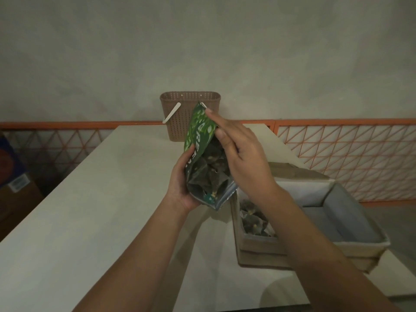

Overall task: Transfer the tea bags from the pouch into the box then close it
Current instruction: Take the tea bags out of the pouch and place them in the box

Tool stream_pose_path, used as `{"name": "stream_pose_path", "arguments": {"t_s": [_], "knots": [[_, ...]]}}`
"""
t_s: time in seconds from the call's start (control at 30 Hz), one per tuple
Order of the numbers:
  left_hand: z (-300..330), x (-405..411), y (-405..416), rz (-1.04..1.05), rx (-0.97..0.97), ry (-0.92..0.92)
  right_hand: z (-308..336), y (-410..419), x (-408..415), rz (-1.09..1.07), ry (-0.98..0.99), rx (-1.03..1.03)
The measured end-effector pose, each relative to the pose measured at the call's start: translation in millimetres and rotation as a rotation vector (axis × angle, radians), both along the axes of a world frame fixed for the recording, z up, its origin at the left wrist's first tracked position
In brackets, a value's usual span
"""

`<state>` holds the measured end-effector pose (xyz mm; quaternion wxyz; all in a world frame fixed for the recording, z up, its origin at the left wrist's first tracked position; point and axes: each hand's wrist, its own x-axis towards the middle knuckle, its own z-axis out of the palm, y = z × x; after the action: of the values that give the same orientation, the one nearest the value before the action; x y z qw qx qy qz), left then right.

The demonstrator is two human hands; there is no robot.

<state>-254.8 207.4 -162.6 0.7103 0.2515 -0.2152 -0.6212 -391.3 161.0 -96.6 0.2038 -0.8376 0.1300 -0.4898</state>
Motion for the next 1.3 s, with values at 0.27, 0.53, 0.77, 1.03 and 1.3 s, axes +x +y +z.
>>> {"name": "stream_pose_path", "arguments": {"t_s": [0.27, 0.53, 0.77, 1.03, 1.3], "knots": [[-3.2, -5.2, 1.6, -0.015, 0.024, 0.022, -0.2, 1.1, -7.5, 0.013, 0.002, 0.077], [-1.4, -6.0, 11.4, 0.047, 0.107, 0.045, -20.4, 18.2, -21.1, 0.027, -0.055, 0.269], [11.1, -6.2, 14.0, 0.056, 0.132, 0.054, -23.9, 32.7, -29.1, -0.291, 0.005, 0.037], [14.2, -12.2, 15.4, 0.034, 0.114, 0.075, -33.2, 36.6, -25.0, -0.570, 0.403, -0.010], [18.0, -16.7, 15.8, 0.017, 0.123, 0.026, -35.6, 29.3, -32.5, -0.355, 0.103, 0.155]]}}
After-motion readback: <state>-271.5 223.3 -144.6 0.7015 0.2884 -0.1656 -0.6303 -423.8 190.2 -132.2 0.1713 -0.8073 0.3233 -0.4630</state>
